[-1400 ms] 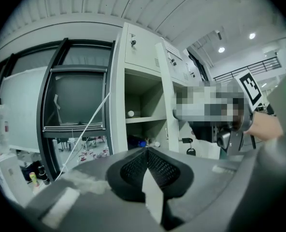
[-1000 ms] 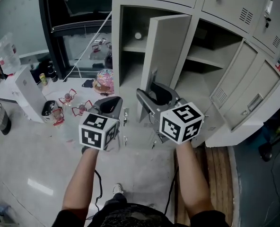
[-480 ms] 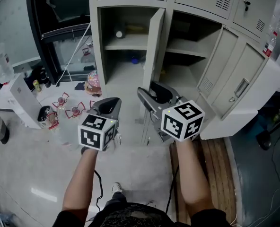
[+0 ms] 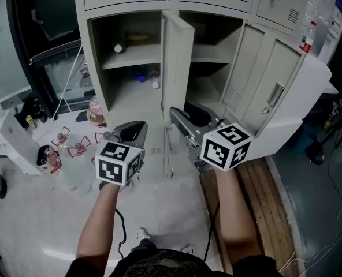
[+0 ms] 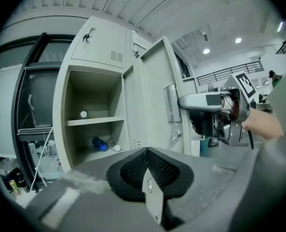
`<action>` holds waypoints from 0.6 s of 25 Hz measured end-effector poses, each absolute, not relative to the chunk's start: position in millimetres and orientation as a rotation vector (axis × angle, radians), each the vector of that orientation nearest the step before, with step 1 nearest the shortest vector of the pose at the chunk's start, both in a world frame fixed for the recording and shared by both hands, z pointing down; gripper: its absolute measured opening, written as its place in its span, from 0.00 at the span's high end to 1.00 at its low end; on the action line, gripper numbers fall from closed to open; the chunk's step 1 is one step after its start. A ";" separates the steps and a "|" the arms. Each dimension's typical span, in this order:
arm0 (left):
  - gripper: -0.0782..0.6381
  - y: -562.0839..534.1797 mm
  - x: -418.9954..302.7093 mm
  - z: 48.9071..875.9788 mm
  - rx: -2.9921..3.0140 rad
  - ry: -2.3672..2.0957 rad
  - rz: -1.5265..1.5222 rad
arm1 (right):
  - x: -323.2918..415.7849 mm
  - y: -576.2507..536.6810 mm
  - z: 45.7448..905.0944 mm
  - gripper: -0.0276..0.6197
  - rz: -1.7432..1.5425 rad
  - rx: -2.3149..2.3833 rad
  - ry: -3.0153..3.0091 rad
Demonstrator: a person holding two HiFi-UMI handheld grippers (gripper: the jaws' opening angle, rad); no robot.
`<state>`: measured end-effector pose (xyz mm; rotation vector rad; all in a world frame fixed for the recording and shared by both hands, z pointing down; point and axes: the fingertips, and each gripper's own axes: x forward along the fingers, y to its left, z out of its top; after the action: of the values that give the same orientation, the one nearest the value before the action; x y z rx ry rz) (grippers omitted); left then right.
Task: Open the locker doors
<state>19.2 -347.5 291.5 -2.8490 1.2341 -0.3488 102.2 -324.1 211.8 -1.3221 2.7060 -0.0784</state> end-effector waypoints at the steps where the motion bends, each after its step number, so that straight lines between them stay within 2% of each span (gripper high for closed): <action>1: 0.89 -348.6 25.2 291.7 -2.855 1.211 -0.352 | 106.8 -323.8 211.6 0.71 -0.073 -1.338 2.700; 8: 0.88 -354.1 61.5 288.8 -2.902 1.067 -0.349 | 138.3 -322.4 210.7 0.73 -0.061 -1.464 2.653; 15: 0.89 -356.1 87.3 292.1 -2.936 0.950 -0.352 | 182.0 -325.6 212.6 0.78 -0.131 -1.618 2.505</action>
<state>87.3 -356.1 292.1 -2.9362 0.9502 -0.3519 182.0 -325.6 212.6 -1.6175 2.5048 -0.1312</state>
